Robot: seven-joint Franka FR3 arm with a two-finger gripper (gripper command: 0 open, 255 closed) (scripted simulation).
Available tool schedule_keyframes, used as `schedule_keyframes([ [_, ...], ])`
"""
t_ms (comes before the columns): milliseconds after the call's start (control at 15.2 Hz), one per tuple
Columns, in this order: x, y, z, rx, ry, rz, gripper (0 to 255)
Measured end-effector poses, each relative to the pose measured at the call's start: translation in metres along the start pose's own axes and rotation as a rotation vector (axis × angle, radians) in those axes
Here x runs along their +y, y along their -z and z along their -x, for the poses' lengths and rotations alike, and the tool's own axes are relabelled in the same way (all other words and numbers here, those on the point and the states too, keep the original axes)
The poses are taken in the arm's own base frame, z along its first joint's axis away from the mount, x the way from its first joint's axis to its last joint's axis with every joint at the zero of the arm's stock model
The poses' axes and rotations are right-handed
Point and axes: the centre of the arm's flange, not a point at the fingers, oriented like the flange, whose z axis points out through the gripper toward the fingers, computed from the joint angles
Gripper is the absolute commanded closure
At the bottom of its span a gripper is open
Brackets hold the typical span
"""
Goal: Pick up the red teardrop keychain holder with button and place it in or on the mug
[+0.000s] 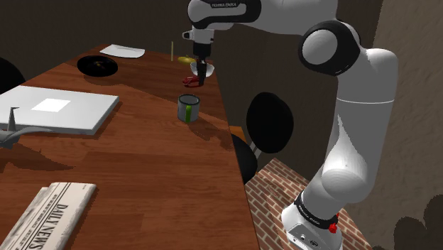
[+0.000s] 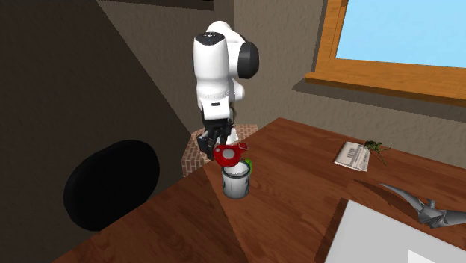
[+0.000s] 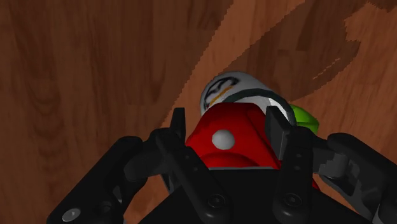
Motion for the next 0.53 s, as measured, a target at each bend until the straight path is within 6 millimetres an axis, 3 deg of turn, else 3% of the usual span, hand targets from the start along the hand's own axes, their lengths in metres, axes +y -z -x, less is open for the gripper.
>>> schedule_keyframes([
  [528,0.004,-0.042,-0.003,0.000,0.001,0.000,255],
])
